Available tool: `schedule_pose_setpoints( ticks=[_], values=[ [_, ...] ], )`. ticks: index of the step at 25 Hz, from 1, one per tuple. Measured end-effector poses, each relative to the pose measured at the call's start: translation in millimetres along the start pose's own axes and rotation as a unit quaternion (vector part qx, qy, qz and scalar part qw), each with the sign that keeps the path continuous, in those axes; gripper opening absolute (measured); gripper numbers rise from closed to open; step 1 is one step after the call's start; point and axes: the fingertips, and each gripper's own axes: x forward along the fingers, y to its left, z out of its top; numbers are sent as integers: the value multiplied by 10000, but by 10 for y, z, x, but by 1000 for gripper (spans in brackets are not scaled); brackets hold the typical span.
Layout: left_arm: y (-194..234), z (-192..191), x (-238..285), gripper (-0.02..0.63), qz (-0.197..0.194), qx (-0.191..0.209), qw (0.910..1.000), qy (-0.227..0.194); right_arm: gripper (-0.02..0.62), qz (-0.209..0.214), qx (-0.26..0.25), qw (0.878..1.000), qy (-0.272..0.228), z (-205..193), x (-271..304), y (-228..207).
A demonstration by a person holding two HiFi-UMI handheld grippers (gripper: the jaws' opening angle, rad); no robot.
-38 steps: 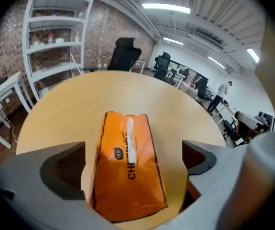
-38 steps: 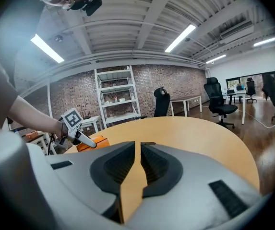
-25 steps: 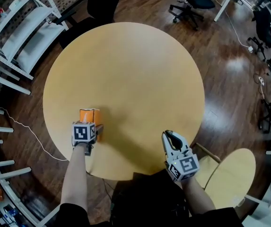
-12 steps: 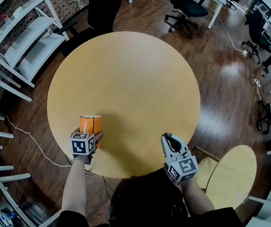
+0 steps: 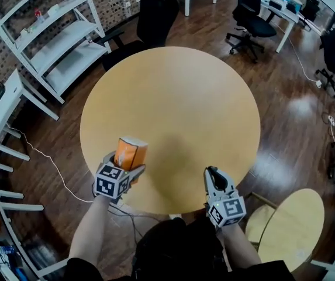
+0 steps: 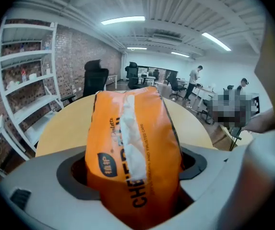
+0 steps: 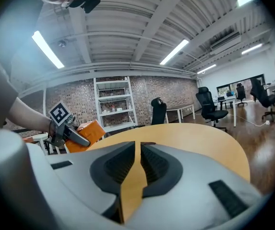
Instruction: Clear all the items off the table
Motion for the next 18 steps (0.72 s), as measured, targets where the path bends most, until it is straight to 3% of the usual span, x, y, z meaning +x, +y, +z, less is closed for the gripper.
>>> schedule_pose_setpoints(
  ticks=[4,8,14,18],
  values=[
    [-384,389,320,446,-612,233,9975,-267,41,-577,-55,9975,-392,241,-302,-163],
    [-1352,822,836,446,-1391,787,9866,-335,41,-1549,-112,9860,-607,338,-1155,-808],
    [-3329,1208,1227,446,-2576,1714,9496,-507,40,-3191,76,9437,-866,204,-3003,-1712],
    [-4569,1299,1115,446,-3177,2028,9243,-601,40,-3997,70,9106,-1050,211,-4309,-2069]
  ],
)
